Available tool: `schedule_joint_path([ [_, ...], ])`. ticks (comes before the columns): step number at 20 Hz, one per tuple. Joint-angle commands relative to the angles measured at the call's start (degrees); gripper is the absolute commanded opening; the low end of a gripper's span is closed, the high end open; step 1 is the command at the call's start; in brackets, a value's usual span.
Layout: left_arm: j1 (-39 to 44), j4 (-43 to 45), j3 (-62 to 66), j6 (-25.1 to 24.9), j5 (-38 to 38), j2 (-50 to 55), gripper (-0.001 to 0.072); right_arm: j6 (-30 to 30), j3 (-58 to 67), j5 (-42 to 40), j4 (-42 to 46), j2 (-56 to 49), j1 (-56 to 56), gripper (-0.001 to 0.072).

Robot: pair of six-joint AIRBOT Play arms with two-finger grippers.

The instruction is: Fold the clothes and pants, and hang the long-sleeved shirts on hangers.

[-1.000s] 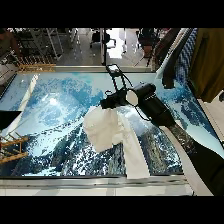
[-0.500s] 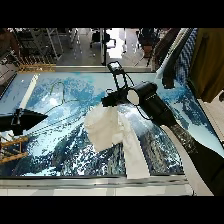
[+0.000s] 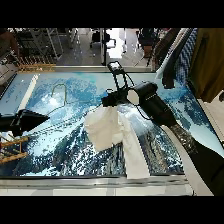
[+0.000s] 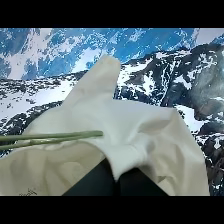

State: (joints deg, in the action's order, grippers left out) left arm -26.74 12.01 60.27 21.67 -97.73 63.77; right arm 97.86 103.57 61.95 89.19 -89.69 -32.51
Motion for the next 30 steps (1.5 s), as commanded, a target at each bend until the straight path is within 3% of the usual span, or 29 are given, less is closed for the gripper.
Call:
schedule_joint_path([
  [1, 0.63, -0.09, 0.04, -0.04, -0.94, 1.53, 0.0015, 0.00, 0.07, 0.15, -0.33, 0.04, -0.04, 0.0014],
  [8, -5.92, -7.56, 0.15, 0.50, -4.24, 0.76, 0.0014, 1.22, 0.07, 0.02, 4.33, -0.33, 0.02, 0.0013],
  [14, -4.76, -0.33, 0.13, 3.74, -5.35, 0.24, 0.0013, 7.80, 0.07, -7.34, 7.13, -0.59, 0.02, 0.0013],
  [18, -2.47, -0.17, 0.11, 4.24, -4.74, 0.26, 0.0013, 7.80, 0.07, -7.34, 7.04, -0.57, 0.02, 0.0014],
  [24, 0.96, 0.22, 0.11, 14.53, 12.02, 0.26, 0.0012, 5.33, 0.13, -7.37, 6.21, 0.76, -2.14, 0.0014],
  [28, 12.20, -0.04, 0.13, 19.17, 19.17, 0.24, 0.0012, 5.31, 0.55, -7.04, 6.67, 2.25, -2.51, 0.0014],
  [30, 18.95, -0.07, 0.13, 22.88, 26.16, 0.22, 0.0011, 5.07, 1.88, -5.97, 6.56, 2.71, -2.54, 0.0014],
])
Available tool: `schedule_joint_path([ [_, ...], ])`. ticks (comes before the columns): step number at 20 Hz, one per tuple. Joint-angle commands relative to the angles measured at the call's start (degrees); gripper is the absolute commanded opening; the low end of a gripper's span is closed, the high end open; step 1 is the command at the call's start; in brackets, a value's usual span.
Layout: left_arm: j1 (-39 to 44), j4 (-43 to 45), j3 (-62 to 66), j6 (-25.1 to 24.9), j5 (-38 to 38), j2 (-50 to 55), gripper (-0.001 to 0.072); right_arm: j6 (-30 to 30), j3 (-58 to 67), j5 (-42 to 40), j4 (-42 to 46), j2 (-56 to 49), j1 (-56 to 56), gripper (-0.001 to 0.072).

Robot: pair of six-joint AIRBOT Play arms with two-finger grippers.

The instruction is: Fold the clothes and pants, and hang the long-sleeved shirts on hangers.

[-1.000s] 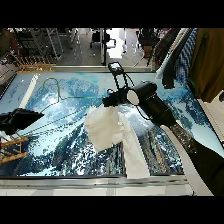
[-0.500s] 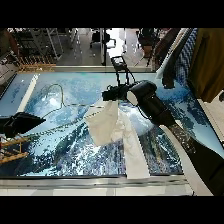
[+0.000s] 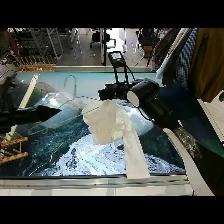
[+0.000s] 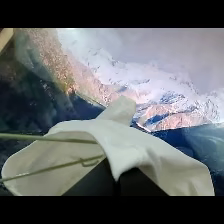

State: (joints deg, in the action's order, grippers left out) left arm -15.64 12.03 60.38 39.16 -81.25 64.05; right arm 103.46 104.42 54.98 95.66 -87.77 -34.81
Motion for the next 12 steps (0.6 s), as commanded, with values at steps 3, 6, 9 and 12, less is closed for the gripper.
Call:
schedule_joint_path([
  [3, 14.73, -0.04, 0.04, 10.73, 24.55, -0.76, 0.0010, -1.44, 2.14, 5.25, -0.15, 2.47, -0.24, 0.0014],
  [6, 18.73, -0.04, 0.04, 14.29, 37.86, -1.55, 0.0009, -2.91, 2.12, 10.80, -1.29, 4.48, -0.24, 0.0014],
  [9, 21.09, -0.50, 0.04, 14.86, 48.43, -2.75, 0.0010, -2.91, 2.12, 13.07, -1.33, 5.84, -0.24, 0.0014],
  [12, 21.73, -0.55, 0.09, 14.86, 56.43, -4.66, 0.0009, -2.91, 2.12, 12.96, -1.38, 6.93, -0.24, 0.0014],
])
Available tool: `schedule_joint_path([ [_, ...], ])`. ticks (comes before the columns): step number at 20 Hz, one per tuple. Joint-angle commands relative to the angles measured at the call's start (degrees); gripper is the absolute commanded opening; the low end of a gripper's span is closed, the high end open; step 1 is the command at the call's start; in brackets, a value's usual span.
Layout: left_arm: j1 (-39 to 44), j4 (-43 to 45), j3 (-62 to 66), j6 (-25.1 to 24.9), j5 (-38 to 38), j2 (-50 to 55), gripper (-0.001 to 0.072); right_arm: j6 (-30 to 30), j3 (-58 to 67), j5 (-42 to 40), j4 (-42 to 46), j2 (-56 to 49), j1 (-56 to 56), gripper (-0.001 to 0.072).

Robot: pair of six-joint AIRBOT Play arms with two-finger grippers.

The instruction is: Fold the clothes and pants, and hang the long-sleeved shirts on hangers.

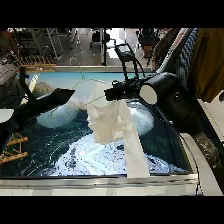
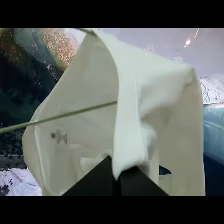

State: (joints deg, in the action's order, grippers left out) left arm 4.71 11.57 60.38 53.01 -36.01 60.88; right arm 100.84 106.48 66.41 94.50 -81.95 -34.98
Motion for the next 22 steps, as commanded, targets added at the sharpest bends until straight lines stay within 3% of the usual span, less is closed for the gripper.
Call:
schedule_joint_path([
  [1, 1.38, -0.02, 0.09, 0.85, 12.90, -2.12, 0.0009, -0.28, 0.07, 1.51, -0.39, 1.51, -0.07, 0.0014],
  [5, 2.34, 0.00, 0.09, -1.46, 11.54, -2.73, 0.0009, -1.60, 0.07, -0.66, -3.15, 2.56, -0.07, 0.0014],
  [10, 9.90, -0.04, 0.09, -2.45, 10.19, -0.15, 0.0009, -6.01, 0.07, -4.48, -10.78, 2.56, -0.07, 0.0013],
  [16, 13.81, -3.52, 0.09, -3.19, 17.92, 5.25, 0.0010, -7.56, -0.02, 1.09, -14.27, 2.27, -0.09, 0.0014],
  [18, 13.73, -10.43, 0.09, -9.44, 18.93, 7.04, 0.0011, -9.01, -1.22, 3.41, -14.53, 2.14, -0.98, 0.0014],
  [22, 12.83, -36.48, 0.09, -35.50, 8.35, 11.08, 0.0011, -14.97, -5.49, 3.19, -14.69, 2.14, -4.66, 0.0014],
])
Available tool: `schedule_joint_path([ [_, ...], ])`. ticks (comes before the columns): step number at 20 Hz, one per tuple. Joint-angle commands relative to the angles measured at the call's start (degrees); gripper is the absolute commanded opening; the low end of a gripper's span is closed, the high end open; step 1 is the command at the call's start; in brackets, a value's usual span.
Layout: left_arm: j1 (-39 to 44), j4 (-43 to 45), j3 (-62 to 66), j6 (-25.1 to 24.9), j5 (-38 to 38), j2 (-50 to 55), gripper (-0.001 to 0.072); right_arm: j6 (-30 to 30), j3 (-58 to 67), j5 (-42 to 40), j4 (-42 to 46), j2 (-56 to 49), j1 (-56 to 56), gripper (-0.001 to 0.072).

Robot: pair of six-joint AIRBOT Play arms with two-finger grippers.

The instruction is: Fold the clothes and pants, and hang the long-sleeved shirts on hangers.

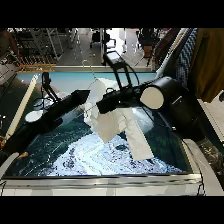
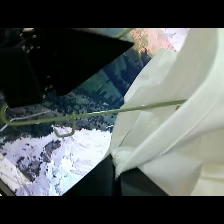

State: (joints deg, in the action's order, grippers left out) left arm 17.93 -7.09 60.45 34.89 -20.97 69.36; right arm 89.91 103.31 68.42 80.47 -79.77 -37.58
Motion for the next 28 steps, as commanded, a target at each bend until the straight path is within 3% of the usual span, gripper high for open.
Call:
schedule_joint_path([
  [1, -1.09, -24.48, 0.02, -23.78, -11.39, 3.56, 0.0011, -4.09, -2.86, 1.16, -0.48, -0.04, -2.60, 0.0014],
  [3, -3.19, -30.08, 0.00, -33.55, -21.24, 4.87, 0.0011, -4.09, -3.08, 1.11, 0.17, 0.00, -2.86, 0.0015],
  [4, -4.42, -29.88, -0.09, -35.67, -24.41, 5.16, 0.0011, -4.09, -3.08, 1.01, 1.88, 0.11, -2.75, 0.0078],
  [6, -7.50, -28.09, -0.15, -36.06, -28.57, 5.92, 0.0011, -4.94, -3.02, 1.09, 8.31, 0.61, -2.75, 0.0289],
  [7, -9.33, -27.91, -0.15, -37.13, -31.80, 6.69, 0.0011, -8.20, -3.02, 1.09, 11.08, 1.07, -2.75, 0.0307],
  [10, -14.78, -28.09, -0.15, -38.77, -46.07, 10.64, 0.0011, -25.31, -3.02, 0.94, 18.47, 2.71, -2.73, 0.0307],
  [13, -18.29, -28.02, -0.15, -38.75, -57.24, 15.52, 0.0011, -32.26, -3.02, -4.00, 25.68, 3.17, 0.00, 0.0318],
  [15, -19.12, -26.58, -0.15, -38.75, -59.14, 17.09, 0.0011, -37.35, -3.04, -14.34, 25.64, 2.69, 4.35, 0.0545],
  [17, -19.12, -24.04, -0.13, -38.75, -59.17, 17.31, 0.0011, -42.80, -3.04, -26.60, 22.38, 1.64, 7.50, 0.0691],
  [19, -19.10, -23.76, -0.13, -38.75, -60.11, 17.29, 0.0011, -51.34, -3.04, -34.40, 15.80, -0.61, 8.20, 0.0699],
  [21, -19.12, -23.76, -0.13, -38.73, -61.75, 17.27, 0.0011, -58.27, -3.02, -37.13, 10.54, -4.15, 7.61, 0.0694],
  [25, -19.12, -23.28, -0.13, -38.56, -62.47, 17.29, 0.0011, -61.07, -3.02, -44.74, 10.10, -9.64, 6.71, 0.0673],
  [27, -19.12, -22.67, -0.13, -38.51, -62.45, 17.31, 0.0011, -61.02, -3.02, -47.15, 9.29, -10.73, 7.02, 0.0602],
  [28, -19.12, -22.88, -0.13, -38.56, -62.42, 17.31, 0.0011, -61.00, -3.02, -46.56, 8.92, -10.75, 6.99, 0.0499],
])
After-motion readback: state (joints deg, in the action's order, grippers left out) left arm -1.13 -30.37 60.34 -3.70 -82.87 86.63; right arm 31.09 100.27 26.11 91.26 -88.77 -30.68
